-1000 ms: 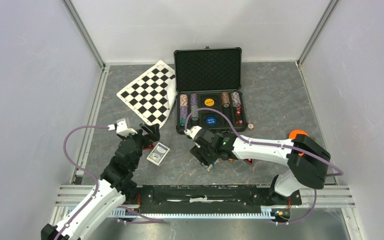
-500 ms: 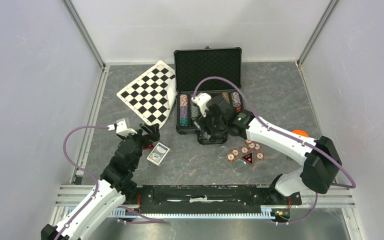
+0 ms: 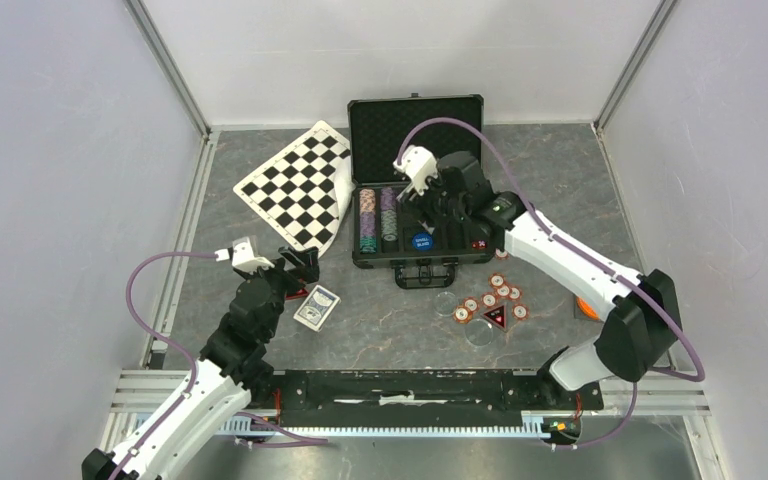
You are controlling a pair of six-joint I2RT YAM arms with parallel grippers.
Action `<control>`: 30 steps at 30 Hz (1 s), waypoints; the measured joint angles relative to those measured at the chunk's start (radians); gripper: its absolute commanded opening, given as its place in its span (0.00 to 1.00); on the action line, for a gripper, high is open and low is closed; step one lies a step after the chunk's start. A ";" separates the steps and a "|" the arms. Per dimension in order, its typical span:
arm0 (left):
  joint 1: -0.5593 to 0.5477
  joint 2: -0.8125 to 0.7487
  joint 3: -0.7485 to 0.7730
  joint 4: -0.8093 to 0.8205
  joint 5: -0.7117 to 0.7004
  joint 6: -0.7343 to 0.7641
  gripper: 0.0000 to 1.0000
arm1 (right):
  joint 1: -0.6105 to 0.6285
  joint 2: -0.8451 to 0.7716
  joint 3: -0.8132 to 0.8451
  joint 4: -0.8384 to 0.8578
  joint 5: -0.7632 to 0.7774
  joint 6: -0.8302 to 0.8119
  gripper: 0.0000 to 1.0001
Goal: Pack up texas hold em set
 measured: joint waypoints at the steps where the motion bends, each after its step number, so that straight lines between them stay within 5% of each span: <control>1: 0.000 -0.001 0.000 0.000 0.000 0.000 1.00 | -0.017 0.008 0.011 0.006 -0.012 -0.009 0.40; 14: 0.000 -0.003 0.000 0.001 0.000 0.006 1.00 | -0.145 0.112 0.039 0.034 -0.179 -0.091 0.38; 17: 0.000 -0.003 0.000 0.001 0.000 0.011 1.00 | -0.166 0.117 0.039 0.047 -0.228 -0.116 0.27; 22: 0.000 -0.003 0.000 0.001 0.000 0.016 1.00 | -0.193 0.119 0.039 0.069 -0.328 -0.179 0.26; 25: 0.000 -0.003 0.000 0.001 0.000 0.016 1.00 | -0.203 0.125 0.037 0.085 -0.370 -0.201 0.00; 30: 0.000 -0.003 0.000 0.001 0.000 0.016 1.00 | -0.213 0.139 0.016 0.096 -0.435 -0.264 0.00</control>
